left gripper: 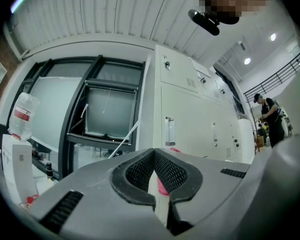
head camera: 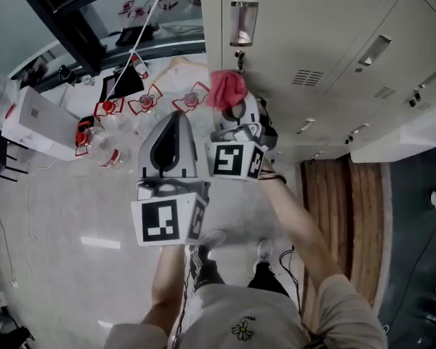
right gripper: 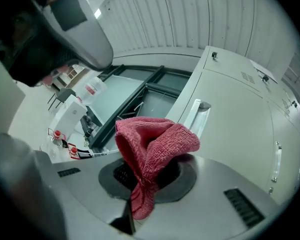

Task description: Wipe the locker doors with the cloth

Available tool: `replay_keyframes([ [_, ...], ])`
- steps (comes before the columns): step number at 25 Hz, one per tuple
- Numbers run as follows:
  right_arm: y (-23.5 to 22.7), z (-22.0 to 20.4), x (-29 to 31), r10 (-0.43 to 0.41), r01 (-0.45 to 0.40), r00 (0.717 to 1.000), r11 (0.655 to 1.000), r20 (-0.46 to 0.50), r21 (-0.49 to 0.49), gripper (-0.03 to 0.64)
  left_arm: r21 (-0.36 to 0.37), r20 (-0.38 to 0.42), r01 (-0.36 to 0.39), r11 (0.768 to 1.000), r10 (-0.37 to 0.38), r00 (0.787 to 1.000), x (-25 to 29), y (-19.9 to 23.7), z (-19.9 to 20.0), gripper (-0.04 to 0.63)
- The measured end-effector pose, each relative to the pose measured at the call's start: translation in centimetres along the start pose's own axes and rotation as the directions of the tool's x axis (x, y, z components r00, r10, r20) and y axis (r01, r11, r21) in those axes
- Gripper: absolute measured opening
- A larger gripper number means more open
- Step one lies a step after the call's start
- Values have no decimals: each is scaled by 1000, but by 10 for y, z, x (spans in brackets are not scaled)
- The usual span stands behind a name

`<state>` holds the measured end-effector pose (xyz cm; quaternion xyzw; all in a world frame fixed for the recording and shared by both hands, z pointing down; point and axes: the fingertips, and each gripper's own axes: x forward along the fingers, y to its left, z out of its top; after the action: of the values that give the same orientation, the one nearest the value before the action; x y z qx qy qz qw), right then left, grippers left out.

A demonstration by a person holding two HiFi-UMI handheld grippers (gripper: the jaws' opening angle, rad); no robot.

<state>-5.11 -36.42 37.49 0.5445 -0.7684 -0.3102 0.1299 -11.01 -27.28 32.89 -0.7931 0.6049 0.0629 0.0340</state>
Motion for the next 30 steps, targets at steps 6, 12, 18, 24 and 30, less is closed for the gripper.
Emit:
replay_keyframes([
  [6,1,-12,20,-28,28,999,999,-26,-18,31,5,-21,-32,999,32,999,-8,10,-8,17],
  [12,-3,-16,27,-27,26,999,998,-24,-57,31,-19,-24,-39,999,39,999,-7,6,-19,17],
  [18,-16,-29,21,-46,42,998,995,-42,-90,31,-46,-37,-34,998,32,999,-7,-9,-30,17],
  [24,-41,-49,9,-78,70,995,991,-68,-115,31,-36,-40,-19,999,18,999,-5,-24,-26,17],
  [30,-72,-70,-6,-123,110,988,986,-96,-126,31,-47,-26,13,999,-15,1000,6,-45,-25,17],
])
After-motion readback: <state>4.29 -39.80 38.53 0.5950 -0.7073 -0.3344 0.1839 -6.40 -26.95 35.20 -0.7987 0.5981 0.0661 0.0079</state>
